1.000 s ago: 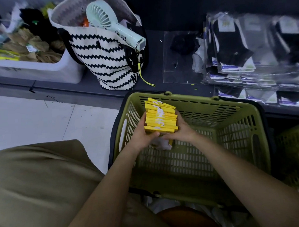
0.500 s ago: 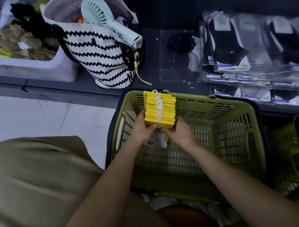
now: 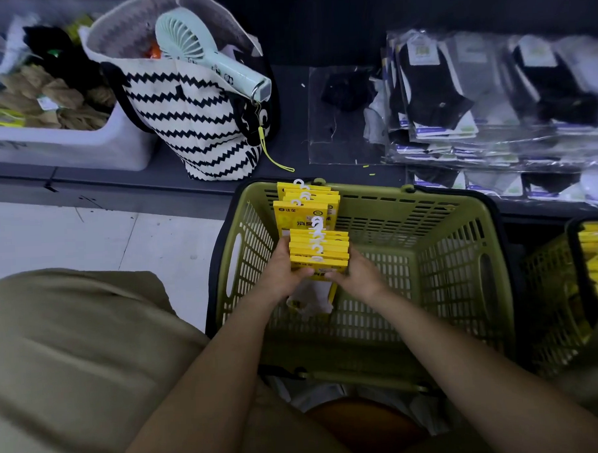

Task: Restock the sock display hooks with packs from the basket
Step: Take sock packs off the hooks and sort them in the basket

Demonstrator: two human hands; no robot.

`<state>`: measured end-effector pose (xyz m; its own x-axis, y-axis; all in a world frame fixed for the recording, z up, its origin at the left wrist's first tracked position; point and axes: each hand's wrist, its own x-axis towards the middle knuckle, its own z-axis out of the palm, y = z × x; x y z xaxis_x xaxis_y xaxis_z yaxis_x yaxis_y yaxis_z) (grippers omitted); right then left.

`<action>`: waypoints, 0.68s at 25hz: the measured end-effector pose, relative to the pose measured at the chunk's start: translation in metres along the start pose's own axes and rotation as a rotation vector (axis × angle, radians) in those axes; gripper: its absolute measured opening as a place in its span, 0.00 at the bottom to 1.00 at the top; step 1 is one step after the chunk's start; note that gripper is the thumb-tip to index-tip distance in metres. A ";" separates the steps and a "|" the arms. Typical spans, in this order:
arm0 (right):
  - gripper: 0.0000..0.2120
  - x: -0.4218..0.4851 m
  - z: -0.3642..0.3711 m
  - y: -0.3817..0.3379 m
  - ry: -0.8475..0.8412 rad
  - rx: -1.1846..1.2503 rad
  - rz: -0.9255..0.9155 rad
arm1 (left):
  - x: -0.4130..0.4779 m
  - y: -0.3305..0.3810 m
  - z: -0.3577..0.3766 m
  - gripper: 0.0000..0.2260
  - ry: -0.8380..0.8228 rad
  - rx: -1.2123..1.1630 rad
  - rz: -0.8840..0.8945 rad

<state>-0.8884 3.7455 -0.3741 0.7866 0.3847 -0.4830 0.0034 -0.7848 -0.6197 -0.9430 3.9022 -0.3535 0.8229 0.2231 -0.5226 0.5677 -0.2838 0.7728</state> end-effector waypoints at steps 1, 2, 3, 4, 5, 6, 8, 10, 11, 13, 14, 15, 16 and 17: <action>0.29 -0.001 -0.002 -0.002 0.026 0.050 -0.006 | -0.001 0.005 0.000 0.33 0.012 0.000 0.010; 0.28 -0.003 -0.007 -0.004 0.040 0.097 -0.013 | -0.001 0.012 -0.001 0.32 0.017 -0.009 0.033; 0.28 -0.003 -0.015 -0.007 0.040 0.137 -0.026 | -0.002 0.019 -0.001 0.31 0.014 -0.023 0.067; 0.28 -0.004 -0.024 -0.009 0.036 0.173 -0.047 | -0.004 0.028 -0.002 0.31 0.007 -0.038 0.108; 0.29 -0.005 -0.036 -0.012 0.041 0.214 -0.074 | -0.006 0.039 -0.002 0.30 0.001 -0.049 0.152; 0.30 -0.007 -0.049 -0.015 0.057 0.261 -0.096 | -0.009 0.050 -0.002 0.29 -0.004 -0.068 0.194; 0.32 -0.010 -0.074 -0.023 0.147 0.369 -0.109 | -0.012 0.072 -0.002 0.26 0.006 -0.138 0.251; 0.31 -0.016 -0.095 -0.032 0.283 0.442 -0.099 | -0.016 0.095 -0.003 0.25 0.033 -0.243 0.285; 0.29 -0.020 -0.105 -0.038 0.340 0.439 -0.105 | -0.018 0.107 -0.005 0.24 0.039 -0.307 0.301; 0.23 -0.025 -0.122 -0.049 0.392 0.451 -0.160 | -0.022 0.127 -0.010 0.22 0.043 -0.389 0.338; 0.20 -0.027 -0.129 -0.054 0.395 0.470 -0.198 | -0.024 0.135 -0.012 0.21 0.049 -0.407 0.355; 0.17 -0.030 -0.138 -0.059 0.394 0.488 -0.240 | -0.026 0.144 -0.016 0.21 0.058 -0.414 0.372; 0.15 -0.033 -0.146 -0.065 0.393 0.507 -0.277 | -0.027 0.152 -0.019 0.22 0.069 -0.416 0.384; 0.13 -0.035 -0.153 -0.070 0.391 0.527 -0.312 | -0.028 0.159 -0.023 0.22 0.078 -0.418 0.392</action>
<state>-0.8215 3.7126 -0.2193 0.9610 0.2736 -0.0396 0.0433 -0.2904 -0.9559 -0.8762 3.8728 -0.2077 0.9565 0.2483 -0.1531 0.1503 0.0301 0.9882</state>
